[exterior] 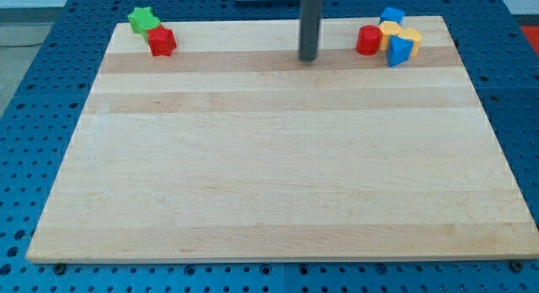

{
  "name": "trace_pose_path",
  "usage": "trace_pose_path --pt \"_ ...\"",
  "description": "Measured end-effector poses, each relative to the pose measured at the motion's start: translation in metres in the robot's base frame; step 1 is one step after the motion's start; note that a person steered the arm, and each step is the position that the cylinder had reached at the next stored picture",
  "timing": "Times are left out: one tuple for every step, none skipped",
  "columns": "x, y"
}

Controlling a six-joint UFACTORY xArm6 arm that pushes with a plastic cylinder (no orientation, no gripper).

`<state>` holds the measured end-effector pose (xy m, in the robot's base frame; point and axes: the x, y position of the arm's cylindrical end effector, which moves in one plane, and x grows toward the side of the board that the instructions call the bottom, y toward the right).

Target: Move your arm to the left of the red star

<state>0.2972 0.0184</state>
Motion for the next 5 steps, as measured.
trace_pose_path --pt "0.011 -0.072" --pt "0.011 -0.139" --pt "0.011 -0.194" --pt "0.009 -0.251" --pt "-0.001 -0.3"
